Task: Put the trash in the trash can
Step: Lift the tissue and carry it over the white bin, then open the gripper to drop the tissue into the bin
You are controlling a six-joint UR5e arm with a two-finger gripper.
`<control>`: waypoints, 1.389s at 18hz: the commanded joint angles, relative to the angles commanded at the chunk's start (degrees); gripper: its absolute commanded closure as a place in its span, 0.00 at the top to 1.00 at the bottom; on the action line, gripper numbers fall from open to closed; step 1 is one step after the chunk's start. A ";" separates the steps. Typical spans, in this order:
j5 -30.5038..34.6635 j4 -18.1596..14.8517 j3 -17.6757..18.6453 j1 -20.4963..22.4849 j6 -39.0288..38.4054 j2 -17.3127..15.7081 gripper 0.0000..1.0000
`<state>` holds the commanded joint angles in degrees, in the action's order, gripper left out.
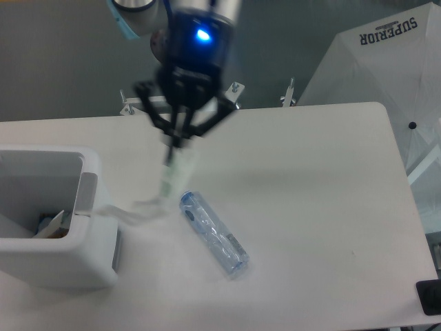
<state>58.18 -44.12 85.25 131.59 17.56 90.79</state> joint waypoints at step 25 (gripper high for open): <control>0.44 0.17 8.10 -13.55 4.33 7.20 0.49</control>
<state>58.62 -43.95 93.35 118.04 21.88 98.00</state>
